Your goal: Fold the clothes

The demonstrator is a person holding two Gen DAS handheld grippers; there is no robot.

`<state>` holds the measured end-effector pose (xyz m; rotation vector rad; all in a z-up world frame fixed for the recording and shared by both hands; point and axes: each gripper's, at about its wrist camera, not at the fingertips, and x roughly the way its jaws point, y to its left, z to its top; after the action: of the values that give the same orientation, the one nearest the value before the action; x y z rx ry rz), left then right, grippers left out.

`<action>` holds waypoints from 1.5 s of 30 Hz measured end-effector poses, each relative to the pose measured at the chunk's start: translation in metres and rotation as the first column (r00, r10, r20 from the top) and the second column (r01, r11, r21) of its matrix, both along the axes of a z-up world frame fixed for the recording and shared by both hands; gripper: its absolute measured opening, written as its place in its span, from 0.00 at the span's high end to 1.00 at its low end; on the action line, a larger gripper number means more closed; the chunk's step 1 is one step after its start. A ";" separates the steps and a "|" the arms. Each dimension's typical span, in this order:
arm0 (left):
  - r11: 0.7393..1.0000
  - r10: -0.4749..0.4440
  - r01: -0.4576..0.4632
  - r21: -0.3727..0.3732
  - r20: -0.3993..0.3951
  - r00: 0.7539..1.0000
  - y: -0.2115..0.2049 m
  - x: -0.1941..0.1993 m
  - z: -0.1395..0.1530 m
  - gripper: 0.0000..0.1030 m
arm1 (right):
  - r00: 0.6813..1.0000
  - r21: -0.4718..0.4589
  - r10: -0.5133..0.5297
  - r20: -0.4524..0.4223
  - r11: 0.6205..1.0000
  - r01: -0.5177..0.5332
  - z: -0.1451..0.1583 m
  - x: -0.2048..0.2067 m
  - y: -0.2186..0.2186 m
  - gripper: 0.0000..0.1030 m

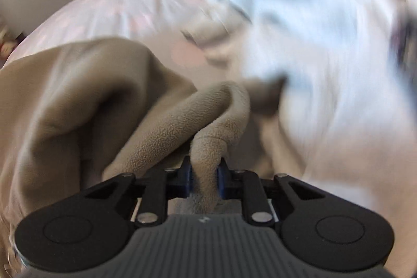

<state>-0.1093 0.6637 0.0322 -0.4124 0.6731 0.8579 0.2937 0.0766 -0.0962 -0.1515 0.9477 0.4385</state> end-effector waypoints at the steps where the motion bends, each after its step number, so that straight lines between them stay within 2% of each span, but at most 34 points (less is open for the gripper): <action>1: 1.000 -0.003 0.003 0.014 -0.019 1.000 0.001 0.004 0.002 0.91 | 0.996 -0.041 0.042 0.074 0.998 -0.040 0.022 -0.001 0.004 0.80; 4: 0.999 0.000 0.001 0.038 -0.044 0.999 0.008 0.012 0.010 0.91 | 0.956 -0.162 0.142 0.257 0.982 -0.102 0.087 0.007 0.011 0.81; 8: 0.997 0.052 -0.049 0.062 -0.047 0.998 0.021 0.009 0.021 0.93 | 0.879 -0.286 0.135 0.457 0.958 0.001 0.166 0.037 0.001 0.81; 9: 0.994 0.073 -0.069 0.082 -0.054 0.996 0.024 0.007 0.024 0.98 | 0.869 -0.290 0.114 0.482 0.956 0.036 0.183 0.047 -0.005 0.81; 11: 0.965 0.173 -0.147 0.217 -0.111 0.979 0.028 -0.001 0.035 1.00 | 0.855 -0.295 0.068 0.515 0.950 0.102 0.212 0.067 -0.018 0.81; 12: 0.961 0.192 -0.165 0.223 -0.105 0.976 0.035 -0.009 0.042 1.00 | 0.859 -0.294 0.042 0.510 0.947 0.128 0.220 0.079 -0.026 0.81; 13: 0.969 0.194 -0.177 0.175 -0.083 0.978 0.043 -0.018 0.045 1.00 | 0.864 -0.292 0.016 0.502 0.944 0.152 0.226 0.091 -0.033 0.81; 14: 0.970 0.203 -0.189 0.150 -0.085 0.975 0.047 -0.025 0.044 1.00 | 0.872 -0.297 -0.002 0.489 0.940 0.168 0.225 0.102 -0.036 0.80; 16: 0.970 0.201 -0.176 0.168 -0.143 0.969 0.047 -0.030 0.038 1.00 | 0.884 -0.331 -0.021 0.468 0.923 0.198 0.211 0.119 -0.037 0.80; 19: 0.984 0.167 -0.155 0.089 -0.151 0.974 0.046 -0.041 0.022 1.00 | 0.892 -0.412 -0.025 0.452 0.881 0.234 0.176 0.136 -0.028 0.80; 21: 0.990 0.138 -0.133 0.042 -0.149 0.979 0.043 -0.046 0.012 1.00 | 0.900 -0.414 -0.029 0.435 0.881 0.228 0.158 0.140 -0.022 0.77; 22: 0.993 0.116 -0.116 0.012 -0.145 0.983 0.042 -0.048 0.006 1.00 | 0.902 -0.413 -0.025 0.431 0.883 0.222 0.152 0.140 -0.018 0.69; 23: 0.995 0.095 -0.099 -0.020 -0.136 0.986 0.040 -0.049 0.000 1.00 | 0.893 -0.411 -0.011 0.450 0.885 0.218 0.149 0.134 -0.014 0.47; 24: 0.996 0.078 -0.084 -0.039 -0.139 0.987 0.039 -0.048 -0.007 0.98 | 0.881 -0.409 0.004 0.473 0.887 0.215 0.148 0.127 -0.010 0.35; 25: 0.996 0.061 -0.070 -0.057 -0.144 0.988 0.038 -0.047 -0.014 0.91 | 0.868 -0.407 0.020 0.496 0.888 0.212 0.146 0.120 -0.007 0.23; 26: 0.996 0.044 -0.056 -0.074 -0.148 0.988 0.037 -0.046 -0.021 0.83 | 0.862 -0.398 0.038 0.506 0.896 0.195 0.147 0.112 -0.002 0.23; 29: 0.994 0.027 -0.044 -0.100 -0.168 0.985 0.033 -0.043 -0.048 0.69 | 0.848 -0.360 0.089 0.522 0.924 0.125 0.150 0.086 0.010 0.23; 30: 0.993 0.032 -0.050 -0.111 -0.156 0.987 0.033 -0.043 -0.058 0.64 | 0.851 -0.336 0.107 0.515 0.938 0.086 0.150 0.075 0.015 0.23; 31: 0.991 0.040 -0.057 -0.124 -0.142 0.989 0.033 -0.044 -0.067 0.54 | 0.853 -0.309 0.126 0.507 0.950 0.044 0.148 0.063 0.019 0.22; 32: 0.989 0.052 -0.068 -0.131 -0.118 0.992 0.031 -0.047 -0.079 0.50 | 0.858 -0.292 0.148 0.492 0.957 0.002 0.145 0.051 0.024 0.22; 35: 0.978 0.109 -0.117 -0.173 -0.051 0.993 0.027 -0.057 -0.113 0.50 | 0.866 -0.257 0.238 0.439 0.957 -0.132 0.127 0.009 0.040 0.21; 37: 0.970 0.145 -0.144 -0.198 -0.012 0.989 0.025 -0.064 -0.135 0.50 | 0.858 -0.255 0.307 0.413 0.943 -0.214 0.112 -0.021 0.050 0.21; 40: 0.963 0.183 -0.171 -0.207 0.039 0.982 0.022 -0.073 -0.159 0.50 | 0.830 -0.282 0.394 0.395 0.912 -0.298 0.089 -0.063 0.063 0.21; 42: 0.947 0.237 -0.209 -0.245 0.090 0.967 0.023 -0.081 -0.169 0.53 | 0.840 -0.258 0.402 0.365 0.910 -0.323 0.076 -0.084 0.068 0.21; 43: 0.937 0.265 -0.227 -0.265 0.115 0.957 0.023 -0.084 -0.174 0.60 | 0.850 -0.235 0.398 0.344 0.913 -0.333 0.070 -0.094 0.070 0.21; 44: 0.927 0.296 -0.254 -0.275 0.123 0.947 0.024 -0.086 -0.176 0.73 | 0.860 -0.211 0.395 0.323 0.916 -0.341 0.064 -0.104 0.072 0.21; 45: 0.916 0.328 -0.282 -0.284 0.127 0.936 0.024 -0.087 -0.178 0.78 | 0.870 -0.195 0.391 0.300 0.918 -0.345 0.058 -0.112 0.075 0.21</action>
<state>-0.1968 0.6875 -0.1455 -0.8399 0.5690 1.0190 0.1813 0.1520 -0.0381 -0.5230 0.6094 0.6787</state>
